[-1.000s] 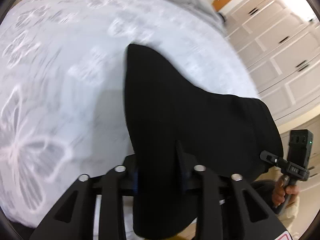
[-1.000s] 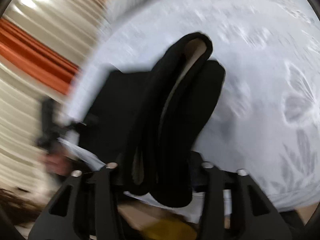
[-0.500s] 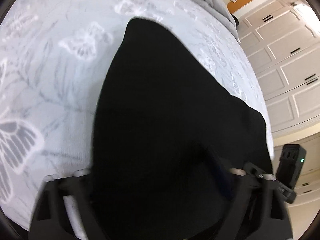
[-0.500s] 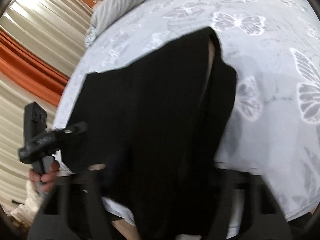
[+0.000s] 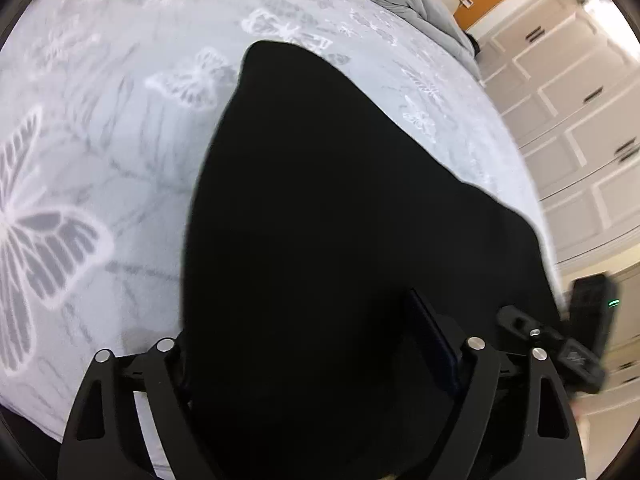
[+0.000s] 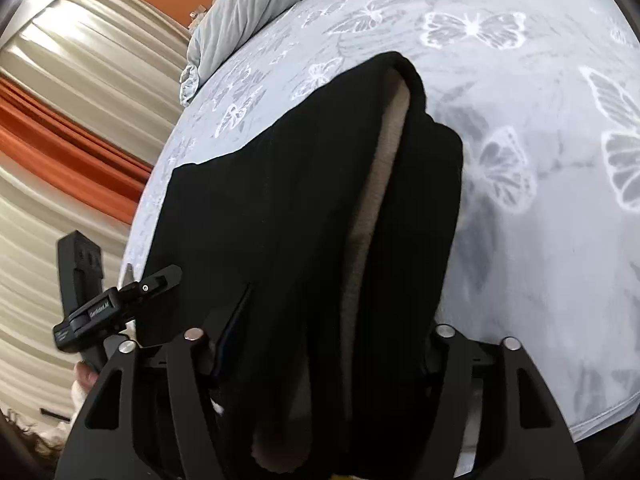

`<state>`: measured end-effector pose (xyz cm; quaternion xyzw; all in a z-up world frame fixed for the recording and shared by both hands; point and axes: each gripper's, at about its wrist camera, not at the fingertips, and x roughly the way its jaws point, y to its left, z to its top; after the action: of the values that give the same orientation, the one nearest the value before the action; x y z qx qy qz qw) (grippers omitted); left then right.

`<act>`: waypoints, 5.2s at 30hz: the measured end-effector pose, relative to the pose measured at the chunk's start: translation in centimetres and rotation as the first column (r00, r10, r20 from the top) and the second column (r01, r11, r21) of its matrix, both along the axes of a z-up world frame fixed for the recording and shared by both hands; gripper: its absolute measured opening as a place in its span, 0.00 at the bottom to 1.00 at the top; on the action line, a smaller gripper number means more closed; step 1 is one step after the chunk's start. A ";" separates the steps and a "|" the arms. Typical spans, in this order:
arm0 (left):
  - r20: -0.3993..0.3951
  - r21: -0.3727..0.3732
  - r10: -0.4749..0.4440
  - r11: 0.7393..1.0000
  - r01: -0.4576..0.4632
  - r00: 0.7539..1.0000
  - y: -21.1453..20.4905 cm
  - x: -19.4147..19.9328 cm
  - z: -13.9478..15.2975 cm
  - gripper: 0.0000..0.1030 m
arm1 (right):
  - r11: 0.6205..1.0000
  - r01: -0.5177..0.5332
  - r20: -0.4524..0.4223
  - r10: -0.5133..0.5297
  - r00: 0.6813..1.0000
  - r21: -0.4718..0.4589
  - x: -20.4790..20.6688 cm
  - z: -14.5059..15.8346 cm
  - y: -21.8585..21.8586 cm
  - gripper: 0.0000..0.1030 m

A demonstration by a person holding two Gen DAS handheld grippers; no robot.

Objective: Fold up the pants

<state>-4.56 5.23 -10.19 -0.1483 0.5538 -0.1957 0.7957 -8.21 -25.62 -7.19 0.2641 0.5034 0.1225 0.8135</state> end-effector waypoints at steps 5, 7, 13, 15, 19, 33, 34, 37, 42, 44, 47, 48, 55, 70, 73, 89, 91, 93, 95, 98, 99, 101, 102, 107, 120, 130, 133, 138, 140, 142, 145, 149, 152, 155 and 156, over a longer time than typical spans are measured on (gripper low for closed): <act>0.070 0.022 0.009 1.000 -0.011 0.998 -0.9 0.4 1.6 0.38 | 0.998 -0.010 0.062 0.014 0.998 -0.065 -0.5 2.4 0.7 0.39; 0.104 0.019 0.001 1.000 -0.003 0.995 0.2 0.2 2.9 0.34 | 0.997 -0.015 0.093 0.022 0.995 -0.074 0.1 3.8 2.5 0.38; 0.241 0.077 -0.048 0.997 0.030 0.969 -1.9 0.4 7.9 0.32 | 0.989 -0.039 0.171 0.064 0.983 -0.146 1.8 7.5 3.4 0.38; 0.258 0.097 -0.047 0.995 0.022 0.965 -2.1 1.4 8.0 0.34 | 0.990 -0.032 0.131 0.050 0.990 -0.138 2.9 5.8 3.2 0.38; 0.173 0.162 -0.054 0.986 0.026 0.983 -2.2 2.4 4.0 0.35 | 0.992 0.008 0.011 -0.007 1.000 -0.127 3.1 1.2 3.0 0.43; 0.203 0.280 -0.067 0.960 0.007 0.977 -2.9 1.5 2.9 0.39 | 0.996 0.065 -0.008 -0.065 0.998 -0.054 2.7 0.7 2.0 0.56; 0.205 0.284 -0.067 0.959 0.006 0.976 -3.0 1.4 2.8 0.39 | 0.996 0.067 -0.009 -0.067 0.998 -0.053 2.9 0.5 2.1 0.57; 0.210 0.300 -0.062 0.954 -0.004 0.976 -3.0 1.4 2.7 0.45 | 0.997 0.074 -0.015 -0.075 0.997 -0.034 2.9 0.3 1.9 0.59; 0.196 0.297 -0.031 0.954 -0.029 0.980 -3.0 1.6 2.1 0.63 | 0.998 0.066 -0.002 -0.066 0.998 -0.017 3.0 0.3 2.1 0.49; 0.172 0.251 -0.024 0.968 -0.021 0.985 -2.6 1.9 1.8 0.53 | 0.998 0.058 0.032 -0.057 0.998 -0.029 2.6 1.2 2.6 0.39; 0.195 0.179 -0.024 0.984 -0.012 0.980 -1.8 1.7 3.6 0.30 | 0.999 0.052 0.125 -0.051 0.991 -0.008 1.6 4.8 3.1 0.35; 0.197 0.154 -0.023 0.988 -0.008 0.980 -1.6 1.5 4.4 0.29 | 0.999 0.043 0.152 -0.041 0.988 -0.013 1.5 6.0 3.4 0.35; 0.364 0.045 -0.020 0.999 0.004 0.931 -0.8 1.1 15.2 0.28 | 0.997 0.008 0.414 0.026 0.910 -0.081 2.3 18.7 4.0 0.35; 0.684 0.030 0.012 0.999 -0.044 0.729 -2.6 14.4 29.2 0.31 | 1.000 0.014 0.629 -0.002 0.777 -0.014 21.0 25.3 0.5 0.37; 0.676 0.033 0.014 0.998 -0.049 0.737 -3.4 19.7 27.4 0.31 | 1.000 0.031 0.598 -0.026 0.801 0.003 26.5 21.6 -0.7 0.38; 0.285 0.042 0.183 0.978 -0.203 0.941 1.0 34.8 1.9 0.64 | 0.958 0.226 0.304 -0.164 0.938 -0.179 33.1 2.1 -6.3 0.71; 0.393 0.084 0.198 0.965 -0.250 0.898 2.1 33.2 5.6 0.64 | 0.960 0.163 0.378 -0.067 0.924 -0.227 32.9 5.3 -4.3 0.51; 0.474 0.121 0.166 0.961 -0.250 0.865 1.2 32.3 8.6 0.69 | 0.957 0.107 0.389 0.007 0.921 -0.271 33.4 6.8 -1.3 0.40; 0.486 0.154 0.142 0.958 -0.244 0.863 -0.9 32.5 9.9 0.79 | 0.936 0.065 0.317 0.051 0.947 -0.346 35.1 5.1 1.0 0.30; 0.414 0.249 0.096 0.945 -0.214 0.905 -4.2 34.3 6.9 0.79 | 0.895 0.081 0.200 0.010 0.980 -0.438 36.2 1.0 0.9 0.25; 0.362 0.328 0.075 0.923 -0.202 0.929 -5.3 35.1 4.4 0.79 | 0.893 0.101 0.238 0.007 0.971 -0.438 35.3 1.0 0.7 0.24; 0.293 0.387 0.061 0.905 -0.177 0.954 -5.8 35.4 0.6 0.80 | 0.864 0.125 0.239 -0.005 0.971 -0.488 33.0 3.0 1.4 0.26; 0.347 0.338 0.106 0.913 -0.230 0.932 -5.1 34.1 1.0 0.79 | 0.857 0.133 0.249 -0.006 0.969 -0.497 31.8 4.0 1.6 0.31; 0.440 0.329 0.069 0.915 -0.232 0.895 -4.7 26.8 6.8 0.78 | 0.849 0.187 0.344 -0.007 0.939 -0.495 25.2 9.8 3.1 0.66; 0.491 0.343 0.005 0.918 -0.199 0.871 -3.1 8.2 8.8 0.84 | 0.864 0.294 0.341 -0.154 0.927 -0.410 11.0 7.7 2.5 0.91; 0.518 0.369 -0.003 0.903 -0.220 0.855 -4.2 6.5 6.8 0.85 | 0.854 0.332 0.350 -0.192 0.917 -0.401 9.4 6.7 2.4 0.91; 0.531 0.366 -0.005 0.903 -0.224 0.847 -4.3 6.6 6.9 0.85 | 0.847 0.306 0.349 -0.154 0.924 -0.436 9.6 6.3 3.4 0.91; 0.535 0.365 -0.006 0.903 -0.225 0.845 -4.5 7.0 7.0 0.85 | 0.832 0.277 0.355 -0.105 0.929 -0.480 10.0 6.0 4.8 0.91; 0.536 0.362 -0.008 0.905 -0.222 0.844 -4.7 7.1 7.0 0.85 | 0.833 0.274 0.357 -0.100 0.929 -0.481 10.0 6.1 5.1 0.91; 0.535 0.362 -0.010 0.906 -0.218 0.845 -4.8 7.1 7.0 0.85 | 0.832 0.277 0.361 -0.100 0.927 -0.481 10.1 6.1 5.3 0.91; 0.531 0.365 -0.012 0.906 -0.216 0.847 -5.0 7.2 6.9 0.85 | 0.830 0.274 0.360 -0.096 0.928 -0.485 10.1 6.2 5.7 0.91; 0.524 0.359 -0.006 0.908 -0.214 0.852 -4.9 7.2 6.9 0.85 | 0.829 0.270 0.358 -0.091 0.929 -0.491 10.0 6.1 6.0 0.91; 0.521 0.356 -0.003 0.910 -0.214 0.854 -4.8 7.2 6.9 0.85 | 0.828 0.271 0.360 -0.091 0.929 -0.491 10.0 6.1 6.0 0.91; 0.520 0.355 -0.002 0.910 -0.214 0.854 -4.8 7.2 6.9 0.85 | 0.828 0.273 0.362 -0.092 0.928 -0.490 10.0 6.1 6.0 0.91; 0.517 0.353 -0.001 0.911 -0.212 0.856 -4.8 7.2 6.8 0.85 | 0.828 0.272 0.362 -0.091 0.928 -0.490 10.0 6.1 6.0 0.91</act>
<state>2.61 0.41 -3.38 0.0424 0.3440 -0.0662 0.9357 1.77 -19.60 -1.08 0.0519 0.3495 -0.0594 0.9336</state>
